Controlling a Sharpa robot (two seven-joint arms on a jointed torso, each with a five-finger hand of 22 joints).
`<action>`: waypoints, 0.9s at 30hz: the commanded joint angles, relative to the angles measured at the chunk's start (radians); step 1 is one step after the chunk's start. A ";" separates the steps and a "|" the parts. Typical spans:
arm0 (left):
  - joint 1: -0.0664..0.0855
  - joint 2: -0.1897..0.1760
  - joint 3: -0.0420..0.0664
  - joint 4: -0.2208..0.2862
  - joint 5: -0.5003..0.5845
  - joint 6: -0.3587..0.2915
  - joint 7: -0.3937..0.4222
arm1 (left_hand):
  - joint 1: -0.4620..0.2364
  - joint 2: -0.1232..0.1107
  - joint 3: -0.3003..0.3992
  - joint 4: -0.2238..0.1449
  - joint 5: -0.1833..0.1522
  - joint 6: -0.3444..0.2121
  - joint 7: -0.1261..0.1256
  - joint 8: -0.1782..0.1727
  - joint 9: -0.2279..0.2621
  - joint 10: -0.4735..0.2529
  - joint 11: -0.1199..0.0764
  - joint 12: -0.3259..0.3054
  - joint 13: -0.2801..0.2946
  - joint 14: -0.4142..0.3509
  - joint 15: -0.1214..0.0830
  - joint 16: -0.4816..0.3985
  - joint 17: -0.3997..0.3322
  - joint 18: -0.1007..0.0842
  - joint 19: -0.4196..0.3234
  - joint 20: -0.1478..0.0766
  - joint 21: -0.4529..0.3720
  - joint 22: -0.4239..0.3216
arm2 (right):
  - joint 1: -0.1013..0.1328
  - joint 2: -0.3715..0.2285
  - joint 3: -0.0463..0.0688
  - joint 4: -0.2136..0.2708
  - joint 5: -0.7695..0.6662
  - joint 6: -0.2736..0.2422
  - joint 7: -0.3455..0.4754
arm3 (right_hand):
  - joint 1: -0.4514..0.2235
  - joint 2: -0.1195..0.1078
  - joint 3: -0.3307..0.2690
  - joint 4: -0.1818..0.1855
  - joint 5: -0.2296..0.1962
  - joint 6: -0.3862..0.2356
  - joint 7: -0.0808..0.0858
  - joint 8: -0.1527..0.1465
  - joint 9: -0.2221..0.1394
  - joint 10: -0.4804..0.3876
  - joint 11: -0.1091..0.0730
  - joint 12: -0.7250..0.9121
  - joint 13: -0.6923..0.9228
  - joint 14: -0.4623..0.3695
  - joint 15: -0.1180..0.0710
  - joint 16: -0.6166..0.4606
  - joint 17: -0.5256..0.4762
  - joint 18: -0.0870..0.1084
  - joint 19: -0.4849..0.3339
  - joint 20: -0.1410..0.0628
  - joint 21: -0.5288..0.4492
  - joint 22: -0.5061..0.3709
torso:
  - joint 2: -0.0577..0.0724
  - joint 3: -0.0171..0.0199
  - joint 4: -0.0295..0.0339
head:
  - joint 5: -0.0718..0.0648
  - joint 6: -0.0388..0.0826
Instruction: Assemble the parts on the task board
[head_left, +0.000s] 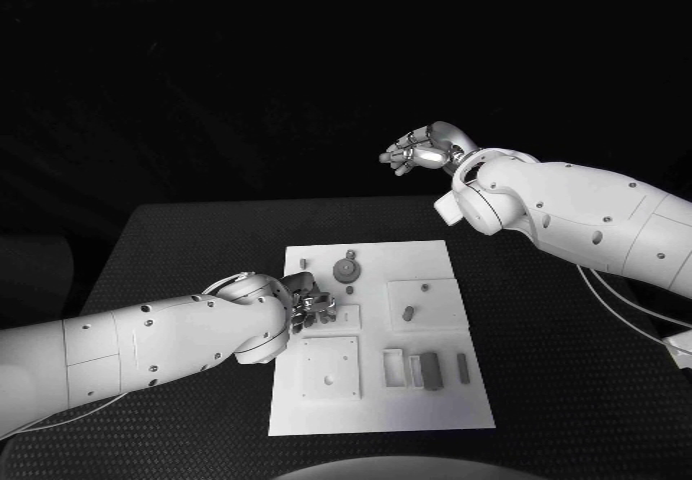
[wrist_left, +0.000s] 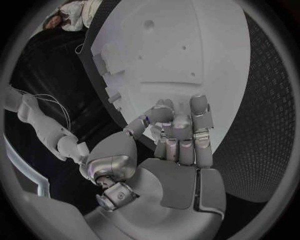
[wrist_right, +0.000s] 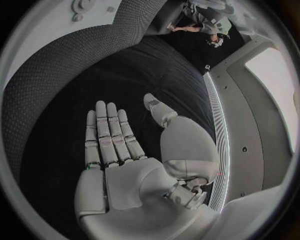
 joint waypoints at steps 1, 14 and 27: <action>-0.002 0.003 -0.001 0.002 -0.015 0.031 -0.004 | 0.001 0.012 0.032 0.025 0.009 0.202 -0.098 0.002 -0.002 0.002 -0.017 0.004 -0.002 -0.041 -0.044 0.002 -0.001 0.003 0.031 -0.034 0.006 0.020 | 0.000 0.000 0.000 0.001 0.000 0.014 0.004 | -0.007 -0.001 -0.001 0.005 0.000 0.005 0.027 0.005 -0.002 0.008 -0.001 -0.004 -0.001 0.000 0.007 -0.004 0.002 -0.017 0.002 -0.001 -0.003 0.002 | 0.000 0.0007 0.0002 | 0.001 0.000; -0.002 0.001 -0.001 0.004 -0.026 0.076 -0.012 | -0.001 0.010 0.030 0.025 0.000 0.200 -0.097 0.001 -0.002 0.001 -0.016 0.005 -0.006 -0.043 -0.044 0.003 -0.005 0.002 0.030 -0.033 0.006 0.019 | 0.000 -0.001 -0.002 0.000 0.000 0.015 0.001 | -0.007 -0.002 -0.001 0.006 0.000 0.005 0.027 0.005 -0.003 0.008 -0.001 -0.004 -0.003 -0.001 0.007 -0.006 0.004 -0.018 0.002 -0.002 -0.005 0.003 | 0.000 0.0002 0.0005 | 0.000 -0.003; -0.002 0.005 -0.001 0.008 -0.084 0.095 -0.001 | 0.017 -0.023 -0.023 0.028 0.024 0.203 -0.097 0.003 -0.005 -0.004 -0.016 0.012 -0.026 -0.052 -0.041 0.010 -0.026 0.002 0.027 -0.032 0.000 0.017 | -0.005 0.000 -0.003 -0.001 0.001 0.017 -0.001 | -0.009 -0.003 -0.002 0.007 0.000 0.004 0.027 0.005 -0.004 0.008 0.000 -0.004 -0.006 -0.003 0.008 -0.009 0.005 -0.018 0.001 -0.001 -0.006 0.004 | 0.000 0.0000 0.0000 | 0.000 -0.002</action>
